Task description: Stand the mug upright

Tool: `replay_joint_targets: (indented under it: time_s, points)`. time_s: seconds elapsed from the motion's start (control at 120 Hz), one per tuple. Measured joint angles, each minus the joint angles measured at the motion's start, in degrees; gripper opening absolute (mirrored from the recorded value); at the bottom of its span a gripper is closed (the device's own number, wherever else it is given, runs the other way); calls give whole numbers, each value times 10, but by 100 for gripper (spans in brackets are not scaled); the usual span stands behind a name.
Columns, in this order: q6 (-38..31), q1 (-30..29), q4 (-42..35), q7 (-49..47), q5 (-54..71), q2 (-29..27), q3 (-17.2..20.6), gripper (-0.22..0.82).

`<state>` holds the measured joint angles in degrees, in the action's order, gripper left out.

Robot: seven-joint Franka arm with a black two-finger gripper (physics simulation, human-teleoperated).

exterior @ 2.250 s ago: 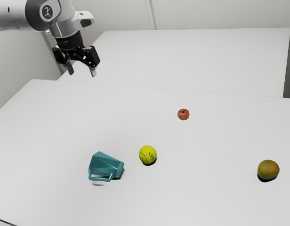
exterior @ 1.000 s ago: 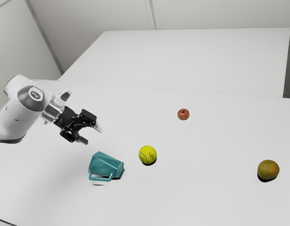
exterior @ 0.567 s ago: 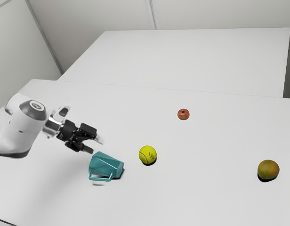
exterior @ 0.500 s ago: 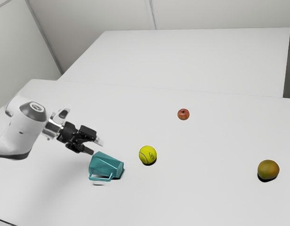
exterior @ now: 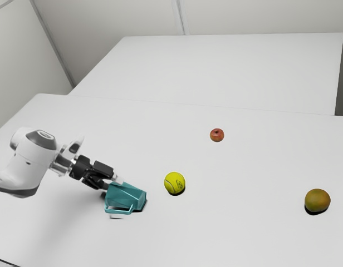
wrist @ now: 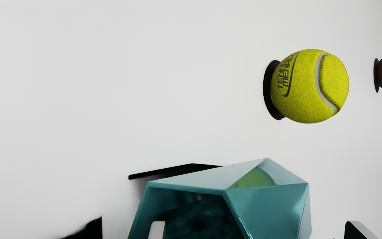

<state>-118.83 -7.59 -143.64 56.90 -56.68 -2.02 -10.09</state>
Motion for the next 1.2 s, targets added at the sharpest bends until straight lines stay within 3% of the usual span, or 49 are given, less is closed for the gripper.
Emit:
replay_joint_targets:
  time_s: [0.517,0.667,1.008,1.2]
  points:
    - [49,-2,-8,55,-29,2,1,54]
    - [59,-1,-8,62,-32,3,1,41]
    - [66,-4,-8,72,-33,2,1,-1]
    - [65,1,-7,73,-33,-2,0,-11]
